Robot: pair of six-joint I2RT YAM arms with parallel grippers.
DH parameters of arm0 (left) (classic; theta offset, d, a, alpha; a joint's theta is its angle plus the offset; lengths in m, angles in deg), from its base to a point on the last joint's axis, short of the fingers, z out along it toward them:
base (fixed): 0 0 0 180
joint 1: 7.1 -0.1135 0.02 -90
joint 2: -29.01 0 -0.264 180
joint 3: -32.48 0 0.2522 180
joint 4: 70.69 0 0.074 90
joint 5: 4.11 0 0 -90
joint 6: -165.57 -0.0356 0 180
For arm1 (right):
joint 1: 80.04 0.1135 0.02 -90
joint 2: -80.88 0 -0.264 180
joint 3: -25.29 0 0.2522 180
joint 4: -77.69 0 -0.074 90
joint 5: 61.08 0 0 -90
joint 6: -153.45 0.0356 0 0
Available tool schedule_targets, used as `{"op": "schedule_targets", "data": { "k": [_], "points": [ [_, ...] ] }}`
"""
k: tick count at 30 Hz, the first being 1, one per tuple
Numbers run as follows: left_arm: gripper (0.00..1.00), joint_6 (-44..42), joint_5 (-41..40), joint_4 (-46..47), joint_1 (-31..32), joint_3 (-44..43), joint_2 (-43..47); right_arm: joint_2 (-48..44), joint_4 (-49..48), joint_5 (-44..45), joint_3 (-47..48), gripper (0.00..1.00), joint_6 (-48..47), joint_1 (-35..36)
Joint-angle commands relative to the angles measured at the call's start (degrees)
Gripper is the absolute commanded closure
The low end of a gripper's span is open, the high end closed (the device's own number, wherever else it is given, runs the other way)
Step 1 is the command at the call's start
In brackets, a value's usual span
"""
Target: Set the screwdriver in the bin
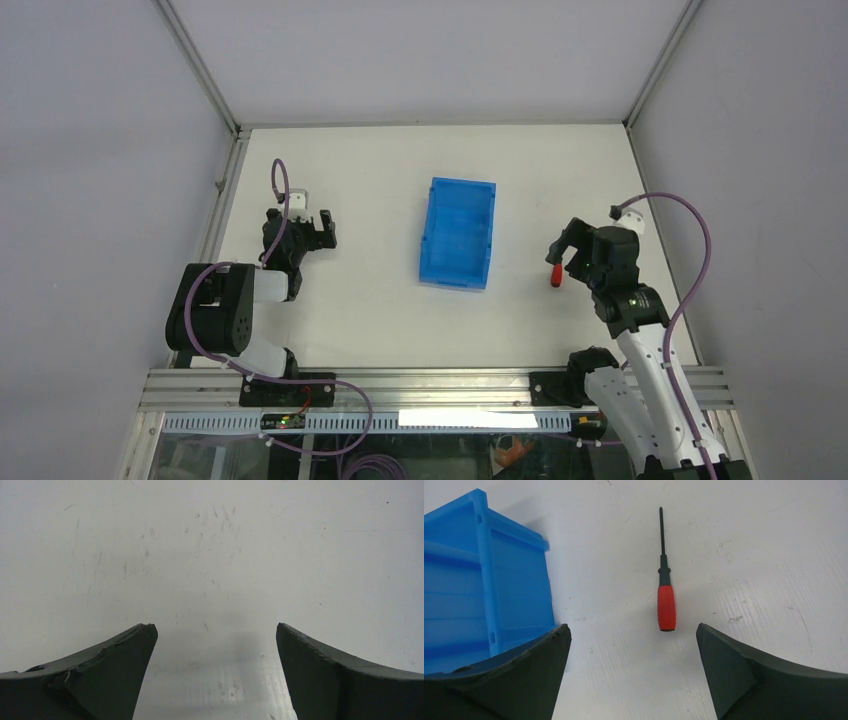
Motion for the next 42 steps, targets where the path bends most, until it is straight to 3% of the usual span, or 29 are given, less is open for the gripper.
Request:
{"op": "schedule_targets", "data": {
  "k": [1, 10, 23, 28, 33, 42],
  "points": [
    [0.01, 1.0, 0.4, 2.1, 0.6, -0.3, 1.1, 1.8, -1.6, -0.8, 2.4, 0.01, -0.4, -0.1],
    [0.01, 1.0, 0.4, 2.1, 0.6, -0.3, 1.1, 15.9, 1.3, 2.9, 10.0, 0.01, -3.3, -0.1],
    [0.01, 1.0, 0.5, 2.1, 0.6, -0.3, 1.1, 33.5, 1.7, 2.5, 12.8, 0.03, -6.8, -0.3],
    [0.01, 1.0, 0.4, 2.1, 0.6, -0.3, 1.1, 39.8, -0.2, 0.7, 12.3, 0.11, -6.7, -1.9],
    [0.01, 1.0, 0.4, 2.1, 0.6, -0.3, 1.1, 45.3, -1.6, -2.9, 12.4, 0.29, -6.2, -4.1],
    [0.01, 1.0, 0.5, 2.1, 0.6, -0.3, 1.1, 48.8, -0.4, -6.7, 12.8, 0.47, -5.6, -5.9]
  ]
}}
